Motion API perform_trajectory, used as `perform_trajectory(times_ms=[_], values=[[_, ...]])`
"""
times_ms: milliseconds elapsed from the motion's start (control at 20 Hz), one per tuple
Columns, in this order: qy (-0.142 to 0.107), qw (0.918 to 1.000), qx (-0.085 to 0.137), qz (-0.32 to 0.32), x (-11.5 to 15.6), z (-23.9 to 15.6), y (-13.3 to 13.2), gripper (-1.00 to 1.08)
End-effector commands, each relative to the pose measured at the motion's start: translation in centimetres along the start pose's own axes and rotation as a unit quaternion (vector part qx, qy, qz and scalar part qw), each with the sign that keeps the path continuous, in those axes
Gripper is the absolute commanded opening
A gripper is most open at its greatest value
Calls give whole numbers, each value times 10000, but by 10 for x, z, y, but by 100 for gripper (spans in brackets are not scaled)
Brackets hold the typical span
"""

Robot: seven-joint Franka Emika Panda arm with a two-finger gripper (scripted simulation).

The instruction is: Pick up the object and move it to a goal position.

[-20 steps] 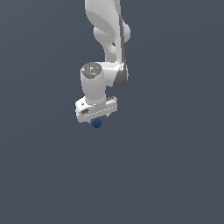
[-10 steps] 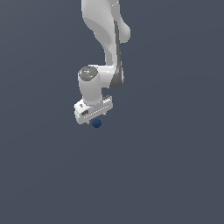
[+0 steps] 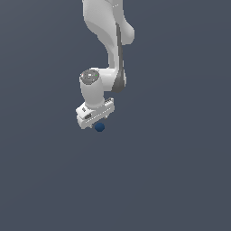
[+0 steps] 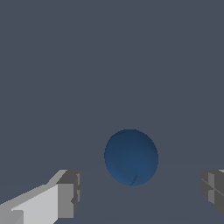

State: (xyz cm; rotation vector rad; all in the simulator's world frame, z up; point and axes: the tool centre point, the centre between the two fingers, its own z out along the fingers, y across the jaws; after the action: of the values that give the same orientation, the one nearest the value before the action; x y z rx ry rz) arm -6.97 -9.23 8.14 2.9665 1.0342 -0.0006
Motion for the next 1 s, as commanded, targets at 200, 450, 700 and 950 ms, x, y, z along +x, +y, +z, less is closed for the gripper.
perform_trajectory(times_ms=[200,450,700,950], values=[[0,10000,0,-4,0,5,0,100],[1,10000,0,-11,-1,26,-1,100],[2,10000,0,-21,-1,46,-1,100],[2,10000,0,-21,-1,50,0,-100]])
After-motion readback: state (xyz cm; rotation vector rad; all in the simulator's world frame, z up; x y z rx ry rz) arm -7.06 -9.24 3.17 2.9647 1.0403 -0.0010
